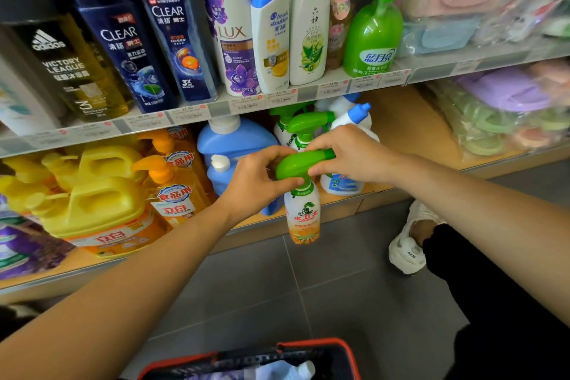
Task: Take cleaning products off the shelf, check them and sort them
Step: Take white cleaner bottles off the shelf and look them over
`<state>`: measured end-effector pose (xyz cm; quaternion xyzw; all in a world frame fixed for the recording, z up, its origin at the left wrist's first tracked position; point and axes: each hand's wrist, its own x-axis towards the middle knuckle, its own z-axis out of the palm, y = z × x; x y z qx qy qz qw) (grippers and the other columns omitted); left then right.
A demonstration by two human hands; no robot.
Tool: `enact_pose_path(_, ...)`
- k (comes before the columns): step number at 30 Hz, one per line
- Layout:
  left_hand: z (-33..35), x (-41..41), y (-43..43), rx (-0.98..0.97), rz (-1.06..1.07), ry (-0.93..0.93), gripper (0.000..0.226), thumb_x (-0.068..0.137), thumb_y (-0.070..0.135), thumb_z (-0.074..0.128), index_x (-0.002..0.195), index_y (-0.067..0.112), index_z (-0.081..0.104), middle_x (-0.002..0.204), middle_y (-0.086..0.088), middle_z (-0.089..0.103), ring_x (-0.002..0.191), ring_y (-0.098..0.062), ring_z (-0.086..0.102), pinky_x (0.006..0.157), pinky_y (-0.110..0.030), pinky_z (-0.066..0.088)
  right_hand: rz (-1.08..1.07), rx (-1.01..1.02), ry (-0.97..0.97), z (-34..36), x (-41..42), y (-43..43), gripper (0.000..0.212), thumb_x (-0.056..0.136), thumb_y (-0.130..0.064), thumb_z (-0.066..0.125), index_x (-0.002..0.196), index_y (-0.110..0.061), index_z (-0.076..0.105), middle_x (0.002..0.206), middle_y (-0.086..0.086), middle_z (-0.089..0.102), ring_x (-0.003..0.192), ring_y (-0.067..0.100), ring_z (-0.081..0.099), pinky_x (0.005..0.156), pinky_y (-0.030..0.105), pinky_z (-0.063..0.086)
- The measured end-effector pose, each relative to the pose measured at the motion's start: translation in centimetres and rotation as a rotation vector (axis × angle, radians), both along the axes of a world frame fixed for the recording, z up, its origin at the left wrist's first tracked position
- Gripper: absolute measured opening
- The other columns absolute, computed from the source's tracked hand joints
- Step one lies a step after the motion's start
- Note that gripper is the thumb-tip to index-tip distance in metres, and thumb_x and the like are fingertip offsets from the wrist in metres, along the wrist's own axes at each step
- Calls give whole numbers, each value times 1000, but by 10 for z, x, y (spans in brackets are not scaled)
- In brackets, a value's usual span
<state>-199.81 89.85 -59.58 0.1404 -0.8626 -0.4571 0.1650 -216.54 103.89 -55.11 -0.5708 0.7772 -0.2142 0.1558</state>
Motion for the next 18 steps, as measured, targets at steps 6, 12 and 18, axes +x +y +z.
enact_pose_path(6,-20,-2,-30,-586,51,-151,72,81,32,83,145,17,53,148,-9,51,127,-34,49,105,-48,43,-36,-5,37,7,-25,-5,31,84,-25,79,112,-12,76,108,8,75,97,21,68,86,41,51)
enact_pose_path(12,-45,-11,-33,-734,99,-331,76,83,38,80,148,21,45,139,-7,53,113,-36,61,76,-42,51,-104,-48,104,-6,-39,-15,48,83,-22,80,126,-8,68,101,6,73,69,-3,49,64,9,34)
enact_pose_path(18,-44,-15,-48,-673,-8,-247,66,81,17,82,139,17,51,130,-7,56,111,-34,61,71,-37,43,-140,-128,120,-22,-44,-23,50,84,-23,79,130,-8,65,97,7,74,68,-2,46,80,23,36)
